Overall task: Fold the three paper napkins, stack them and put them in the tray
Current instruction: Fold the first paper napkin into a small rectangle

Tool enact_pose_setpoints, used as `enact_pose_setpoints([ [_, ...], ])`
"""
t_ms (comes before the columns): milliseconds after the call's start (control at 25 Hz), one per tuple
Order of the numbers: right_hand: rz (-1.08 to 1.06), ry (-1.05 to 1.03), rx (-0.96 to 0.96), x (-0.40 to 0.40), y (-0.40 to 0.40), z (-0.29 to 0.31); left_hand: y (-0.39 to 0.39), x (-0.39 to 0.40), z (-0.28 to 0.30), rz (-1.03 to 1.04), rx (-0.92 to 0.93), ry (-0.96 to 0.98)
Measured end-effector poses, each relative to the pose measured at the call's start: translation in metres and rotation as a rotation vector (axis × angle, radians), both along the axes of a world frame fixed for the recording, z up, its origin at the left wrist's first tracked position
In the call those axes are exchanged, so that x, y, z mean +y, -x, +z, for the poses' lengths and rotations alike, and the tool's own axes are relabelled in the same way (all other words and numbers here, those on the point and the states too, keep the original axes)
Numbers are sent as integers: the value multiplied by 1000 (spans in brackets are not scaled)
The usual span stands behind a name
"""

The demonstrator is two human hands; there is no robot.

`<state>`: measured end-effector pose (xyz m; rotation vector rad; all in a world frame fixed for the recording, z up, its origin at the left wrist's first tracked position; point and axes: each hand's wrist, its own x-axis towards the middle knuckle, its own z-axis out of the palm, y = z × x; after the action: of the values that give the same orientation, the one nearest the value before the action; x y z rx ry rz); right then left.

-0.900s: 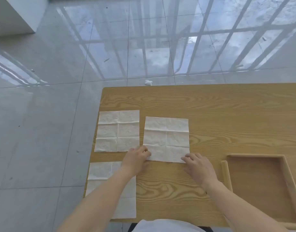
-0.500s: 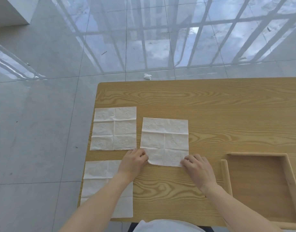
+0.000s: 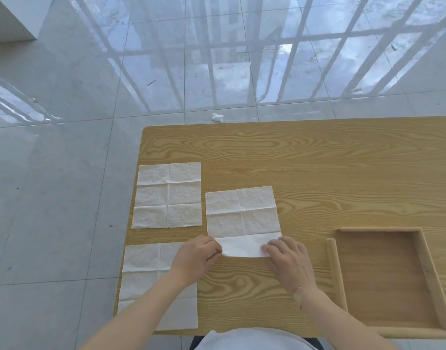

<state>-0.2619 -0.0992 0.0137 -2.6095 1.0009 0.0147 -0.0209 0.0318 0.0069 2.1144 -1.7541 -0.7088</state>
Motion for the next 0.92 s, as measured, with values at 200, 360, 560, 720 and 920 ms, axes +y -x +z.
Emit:
enact_pose_setpoints([
  [200,-136,-75,-90,-1,9,1,0,3,5,115,86,-8],
  [360,-208,-152,-152,-2,9,4,-2,-1,6,206,198,-25],
  [560,-280,-244,-195,-18,-4,-1,-10,-14,2,315,322,-49],
  [720,-362,-286,-255,-37,-14,-9,-20,-28,-3,387,395,-26],
  [920,-360,-280,-286,-52,-21,-24,-29,-45,-13,474,470,-25],
])
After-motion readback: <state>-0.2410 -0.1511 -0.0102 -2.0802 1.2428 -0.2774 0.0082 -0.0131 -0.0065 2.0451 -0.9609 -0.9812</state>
